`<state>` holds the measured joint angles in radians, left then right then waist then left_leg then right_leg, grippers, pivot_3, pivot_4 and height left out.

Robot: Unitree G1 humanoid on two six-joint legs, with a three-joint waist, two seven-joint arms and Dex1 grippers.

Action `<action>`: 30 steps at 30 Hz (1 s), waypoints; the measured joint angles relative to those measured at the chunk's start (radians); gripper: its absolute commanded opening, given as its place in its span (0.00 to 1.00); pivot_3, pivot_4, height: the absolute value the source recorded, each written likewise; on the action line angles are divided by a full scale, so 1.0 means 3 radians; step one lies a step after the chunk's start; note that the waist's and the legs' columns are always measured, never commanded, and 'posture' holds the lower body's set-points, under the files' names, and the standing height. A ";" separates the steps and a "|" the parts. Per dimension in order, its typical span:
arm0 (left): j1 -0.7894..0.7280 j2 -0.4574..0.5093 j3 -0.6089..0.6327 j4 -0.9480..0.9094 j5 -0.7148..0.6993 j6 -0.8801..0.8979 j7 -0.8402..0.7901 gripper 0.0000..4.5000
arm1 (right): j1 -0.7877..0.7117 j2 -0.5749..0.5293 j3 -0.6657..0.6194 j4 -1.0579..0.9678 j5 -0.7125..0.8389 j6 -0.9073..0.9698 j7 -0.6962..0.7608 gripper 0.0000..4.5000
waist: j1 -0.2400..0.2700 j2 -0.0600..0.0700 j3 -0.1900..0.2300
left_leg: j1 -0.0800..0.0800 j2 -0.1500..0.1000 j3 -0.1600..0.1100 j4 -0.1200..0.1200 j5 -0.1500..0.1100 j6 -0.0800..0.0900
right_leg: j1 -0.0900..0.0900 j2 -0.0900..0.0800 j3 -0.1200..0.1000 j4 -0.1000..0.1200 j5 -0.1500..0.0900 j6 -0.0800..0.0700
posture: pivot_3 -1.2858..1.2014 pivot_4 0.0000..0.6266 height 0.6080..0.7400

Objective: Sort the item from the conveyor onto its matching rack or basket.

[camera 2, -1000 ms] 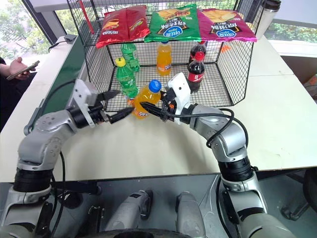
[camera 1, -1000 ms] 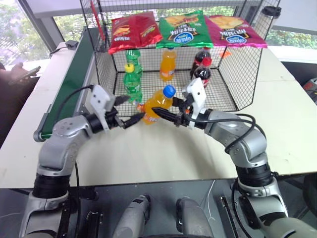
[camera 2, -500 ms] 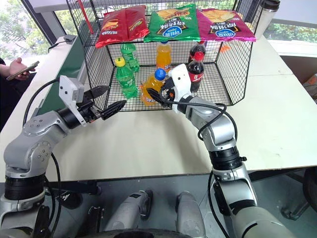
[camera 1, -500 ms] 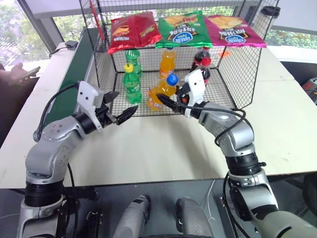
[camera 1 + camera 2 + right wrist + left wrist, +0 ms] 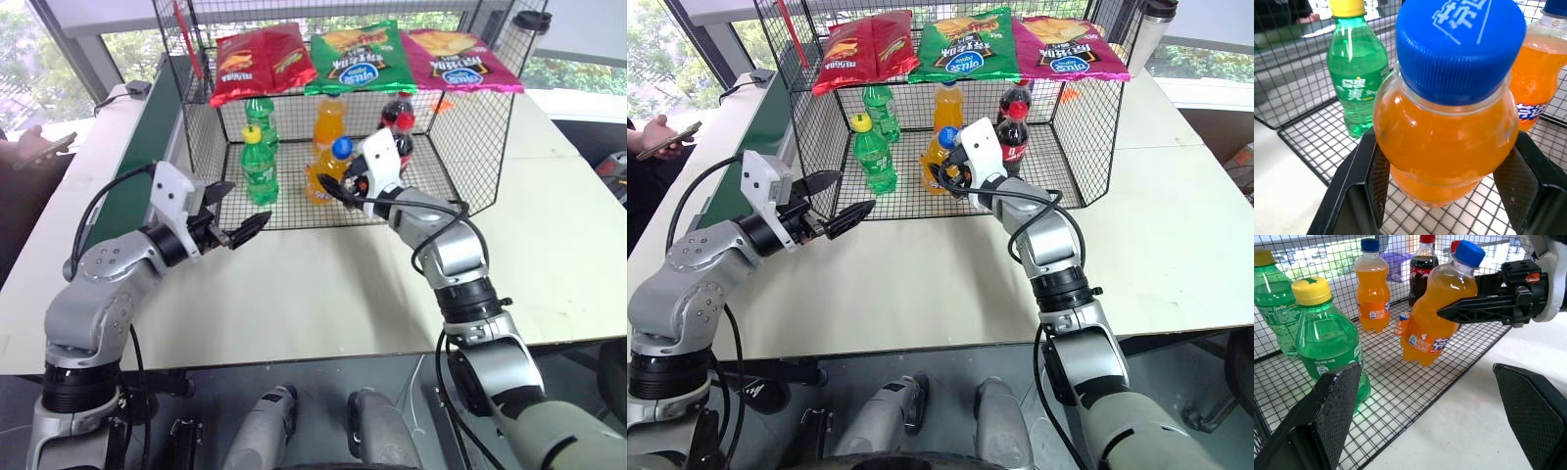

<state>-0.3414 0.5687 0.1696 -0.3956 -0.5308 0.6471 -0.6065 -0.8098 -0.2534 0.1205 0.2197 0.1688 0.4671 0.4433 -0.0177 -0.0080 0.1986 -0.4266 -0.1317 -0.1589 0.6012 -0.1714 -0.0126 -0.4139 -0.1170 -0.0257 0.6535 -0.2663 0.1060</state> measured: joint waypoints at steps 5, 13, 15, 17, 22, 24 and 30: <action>0.0000 -0.0001 -0.0005 0.0000 0.0009 -0.0009 0.0011 1.00 | -0.0082 -0.0002 0.0062 0.0169 -0.0117 -0.0017 0.0104 0.55 | 0.0000 0.0000 0.0000 | 0.0000 0.0000 0.0000 -0.0001 0.0000 0.0000 | -0.0001 0.0000 0.0000 0.0001 0.0000 0.0000 | 0.52 0.24 0.99; 0.0043 -0.0023 -0.0065 0.0000 0.0036 -0.0020 0.0028 1.00 | -0.0228 -0.0035 0.0098 0.0304 -0.0231 0.0022 0.0207 0.55 | 0.0000 0.0000 0.0000 | 0.0000 0.0000 0.0000 -0.0001 0.0001 -0.0002 | -0.0002 0.0001 0.0000 0.0002 0.0001 -0.0001 | 0.52 0.24 0.99; 0.0050 -0.0032 -0.0068 0.0000 0.0040 -0.0021 0.0035 1.00 | -0.0255 -0.0056 0.0096 0.0332 -0.0262 0.0023 0.0207 0.55 | 0.0001 0.0000 0.0000 | 0.0000 0.0001 0.0000 -0.0002 0.0001 -0.0002 | -0.0002 0.0001 0.0000 0.0002 0.0001 -0.0002 | 0.52 0.24 0.99; 0.0050 -0.0037 -0.0070 0.0000 0.0045 -0.0023 0.0043 1.00 | -0.0272 -0.0062 0.0096 0.0367 -0.0289 0.0023 0.0207 0.55 | 0.0001 0.0000 0.0000 | 0.0000 0.0001 0.0000 -0.0003 0.0001 -0.0002 | -0.0002 0.0001 0.0000 0.0002 0.0001 -0.0002 | 0.52 0.24 0.99; 0.0050 -0.0050 -0.0077 0.0000 0.0062 -0.0025 0.0060 1.00 | -0.0317 -0.0101 0.0097 0.0436 -0.0351 0.0029 0.0224 0.55 | 0.0000 0.0000 0.0000 | 0.0000 0.0001 0.0000 -0.0003 0.0004 -0.0006 | -0.0003 0.0001 0.0000 0.0002 0.0002 -0.0003 | 0.52 0.24 0.99; 0.0050 -0.0056 -0.0083 0.0001 0.0063 -0.0025 0.0062 1.00 | -0.0318 -0.0116 0.0097 0.0436 -0.0362 0.0032 0.0241 0.76 | 0.0001 0.0000 0.0000 | 0.0000 0.0001 0.0000 -0.0003 0.0004 -0.0006 | -0.0003 0.0001 0.0000 0.0002 0.0002 -0.0003 | 0.52 0.24 0.99; 0.0050 -0.0067 -0.0086 0.0001 0.0068 -0.0028 0.0072 1.00 | -0.0343 -0.0119 0.0093 0.0435 -0.0366 0.0039 0.0262 0.99 | -0.0002 0.0000 0.0000 | 0.0000 0.0003 0.0000 -0.0004 0.0004 -0.0006 | -0.0003 0.0002 0.0000 0.0003 0.0002 -0.0004 | 0.52 0.24 0.99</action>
<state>-0.3264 0.5485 0.1439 -0.3954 -0.5103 0.6386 -0.5848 -0.9126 -0.2891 0.1484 0.3502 0.0591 0.4788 0.5218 -0.0184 -0.0079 0.1986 -0.4265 -0.1309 -0.1589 0.6000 -0.1703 -0.0145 -0.4148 -0.1163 -0.0256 0.6543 -0.2655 0.1048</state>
